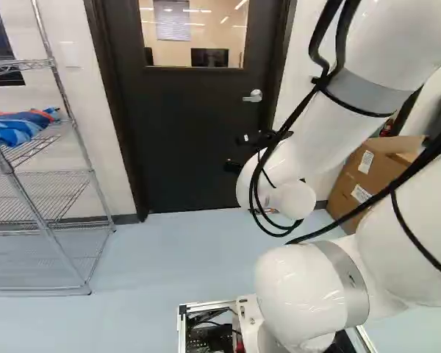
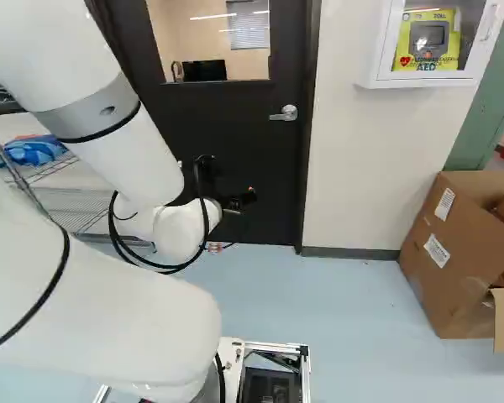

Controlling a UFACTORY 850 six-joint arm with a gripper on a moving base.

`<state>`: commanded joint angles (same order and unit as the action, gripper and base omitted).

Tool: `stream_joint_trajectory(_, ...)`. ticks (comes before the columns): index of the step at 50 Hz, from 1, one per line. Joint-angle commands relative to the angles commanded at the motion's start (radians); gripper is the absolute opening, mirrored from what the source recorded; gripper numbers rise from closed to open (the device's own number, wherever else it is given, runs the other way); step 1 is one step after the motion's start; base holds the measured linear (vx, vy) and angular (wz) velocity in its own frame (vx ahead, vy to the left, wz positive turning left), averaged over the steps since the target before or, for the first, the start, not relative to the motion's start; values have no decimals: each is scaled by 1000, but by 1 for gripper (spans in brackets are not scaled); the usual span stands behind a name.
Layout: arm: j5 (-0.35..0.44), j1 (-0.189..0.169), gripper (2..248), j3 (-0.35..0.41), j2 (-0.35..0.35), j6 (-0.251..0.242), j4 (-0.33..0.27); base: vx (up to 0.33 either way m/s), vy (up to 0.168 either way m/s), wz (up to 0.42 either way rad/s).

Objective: Open the door and move inside

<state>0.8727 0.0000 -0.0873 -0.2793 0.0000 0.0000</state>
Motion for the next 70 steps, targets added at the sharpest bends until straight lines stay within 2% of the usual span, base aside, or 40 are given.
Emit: stream_joint_trajectory(70,0,0,247,0,0,0,0,125,75,-295)
